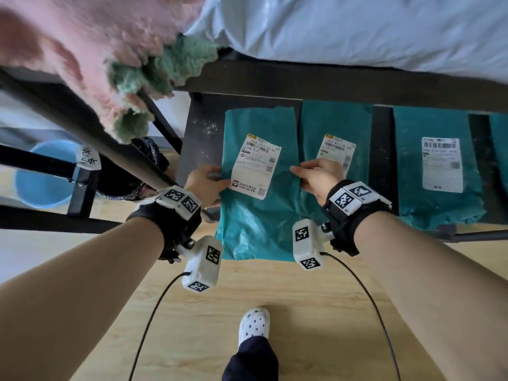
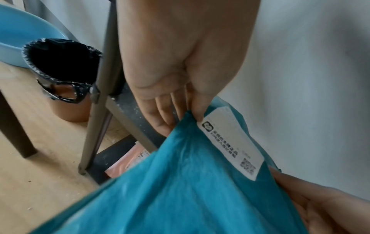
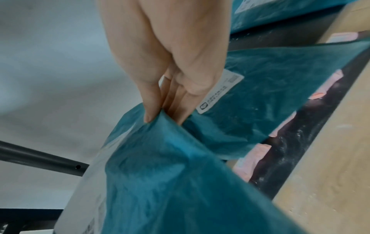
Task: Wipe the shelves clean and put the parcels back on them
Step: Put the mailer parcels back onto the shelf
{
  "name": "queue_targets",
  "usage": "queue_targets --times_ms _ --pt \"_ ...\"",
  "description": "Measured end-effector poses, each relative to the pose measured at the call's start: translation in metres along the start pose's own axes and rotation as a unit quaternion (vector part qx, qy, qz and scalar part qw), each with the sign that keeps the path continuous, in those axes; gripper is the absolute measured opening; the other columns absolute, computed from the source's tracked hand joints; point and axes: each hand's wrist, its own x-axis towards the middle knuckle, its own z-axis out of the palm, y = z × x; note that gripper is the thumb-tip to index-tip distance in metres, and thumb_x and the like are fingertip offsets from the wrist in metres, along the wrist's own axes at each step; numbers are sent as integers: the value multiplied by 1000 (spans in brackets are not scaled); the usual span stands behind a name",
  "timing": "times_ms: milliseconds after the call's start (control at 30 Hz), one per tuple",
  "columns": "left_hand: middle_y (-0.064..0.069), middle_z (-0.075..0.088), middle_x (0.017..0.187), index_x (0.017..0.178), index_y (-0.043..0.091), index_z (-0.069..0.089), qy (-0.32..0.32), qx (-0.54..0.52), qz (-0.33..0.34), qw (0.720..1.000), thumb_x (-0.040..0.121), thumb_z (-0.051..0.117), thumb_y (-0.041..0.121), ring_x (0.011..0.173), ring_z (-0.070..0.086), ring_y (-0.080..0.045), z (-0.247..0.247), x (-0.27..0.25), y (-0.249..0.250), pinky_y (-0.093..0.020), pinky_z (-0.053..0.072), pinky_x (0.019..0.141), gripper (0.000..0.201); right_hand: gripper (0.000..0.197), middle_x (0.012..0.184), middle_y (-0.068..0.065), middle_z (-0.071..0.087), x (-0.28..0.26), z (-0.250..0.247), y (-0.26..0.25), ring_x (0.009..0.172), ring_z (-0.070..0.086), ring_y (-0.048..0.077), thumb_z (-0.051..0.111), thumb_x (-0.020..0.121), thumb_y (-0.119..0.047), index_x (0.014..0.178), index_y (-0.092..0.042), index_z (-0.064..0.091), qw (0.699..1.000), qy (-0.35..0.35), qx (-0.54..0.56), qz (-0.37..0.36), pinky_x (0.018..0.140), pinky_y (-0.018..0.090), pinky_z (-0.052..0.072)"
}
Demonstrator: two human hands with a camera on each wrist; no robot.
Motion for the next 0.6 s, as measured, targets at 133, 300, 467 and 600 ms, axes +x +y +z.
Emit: queue_targets --times_ms 133,300,467,600 --pt "-9 65 115 120 10 60 -35 -12 -19 999 84 66 2 89 63 -22 -8 -37 -16 -25 58 62 37 37 104 19 69 -41 -17 10 94 68 30 75 73 6 108 0 65 1000 -22 21 3 84 39 57" --pt "-7 63 96 113 7 58 -45 -48 -21 998 91 58 3 76 61 -17 -17 -107 -43 -36 53 86 23 57 108 16 63 -113 -44 23 103 64 30 73 74 9 128 1 54 998 -63 -25 -2 93 43 52" --pt "-6 61 94 124 7 54 -23 -101 -15 995 92 56 2 73 59 -17 -32 -197 -71 -33 53 74 33 56 113 19 63 -199 -71 35 95 65 28 66 77 16 129 1 51 992 -119 -40 -22 79 33 58" --pt "-3 61 99 124 11 54 11 -130 -7 991 90 60 6 84 60 -19 -50 -277 -90 -33 50 79 36 52 102 16 62 -273 -86 39 78 62 18 61 81 18 128 0 49 982 -179 -46 -31 58 19 56"
